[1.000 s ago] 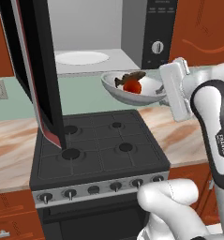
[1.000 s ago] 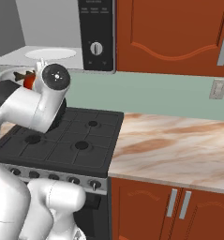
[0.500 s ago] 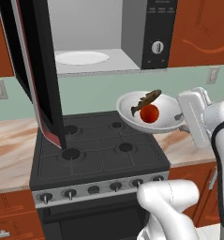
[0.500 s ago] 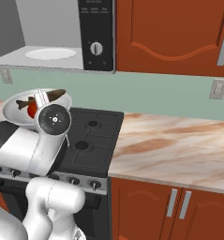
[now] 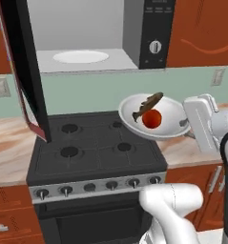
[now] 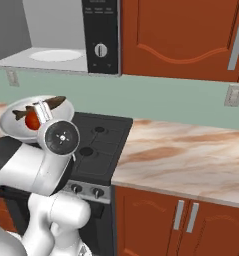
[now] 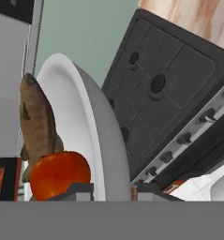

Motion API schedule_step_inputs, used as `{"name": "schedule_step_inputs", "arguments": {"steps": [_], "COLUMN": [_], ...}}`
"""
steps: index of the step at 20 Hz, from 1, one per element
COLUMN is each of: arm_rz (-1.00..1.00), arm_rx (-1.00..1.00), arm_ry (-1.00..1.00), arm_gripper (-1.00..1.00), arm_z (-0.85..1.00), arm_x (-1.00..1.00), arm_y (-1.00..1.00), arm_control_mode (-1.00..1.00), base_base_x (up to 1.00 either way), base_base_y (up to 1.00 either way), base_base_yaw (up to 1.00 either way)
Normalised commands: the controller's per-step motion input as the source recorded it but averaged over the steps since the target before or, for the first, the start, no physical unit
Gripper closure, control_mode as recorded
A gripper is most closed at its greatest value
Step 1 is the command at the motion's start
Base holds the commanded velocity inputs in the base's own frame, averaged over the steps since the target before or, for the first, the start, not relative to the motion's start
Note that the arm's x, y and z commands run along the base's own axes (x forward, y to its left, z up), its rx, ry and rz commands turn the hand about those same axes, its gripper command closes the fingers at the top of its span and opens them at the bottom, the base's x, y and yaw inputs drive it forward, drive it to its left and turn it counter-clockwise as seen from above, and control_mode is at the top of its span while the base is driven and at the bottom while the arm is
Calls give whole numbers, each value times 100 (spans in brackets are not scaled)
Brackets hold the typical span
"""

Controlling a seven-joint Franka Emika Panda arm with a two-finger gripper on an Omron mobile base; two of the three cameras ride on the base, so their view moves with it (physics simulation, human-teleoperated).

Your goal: The microwave is finished heating the fish and tomato. Take the bowl containing the food and place it on the dining counter.

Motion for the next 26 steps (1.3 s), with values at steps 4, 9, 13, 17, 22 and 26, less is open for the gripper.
{"name": "schedule_step_inputs", "arguments": {"steps": [4, 9, 13, 17, 22, 26], "arm_rz": [0, 0, 0, 0, 0, 0], "arm_rx": [0, 0, 0, 0, 0, 0], "arm_ry": [0, 0, 0, 0, 0, 0], "arm_gripper": [100, 100, 100, 100, 100, 100], "arm_z": [0, 0, 0, 0, 0, 0], "arm_x": [0, 0, 0, 0, 0, 0], "arm_y": [0, 0, 0, 0, 0, 0], "arm_control_mode": [100, 100, 100, 100, 100, 100], "base_base_x": [-65, -56, -41, -23, -3, 0], "base_base_y": [-90, -51, 0, 0, 0, 1], "base_base_yaw": [31, 49, 82, 92, 92, 89]}}
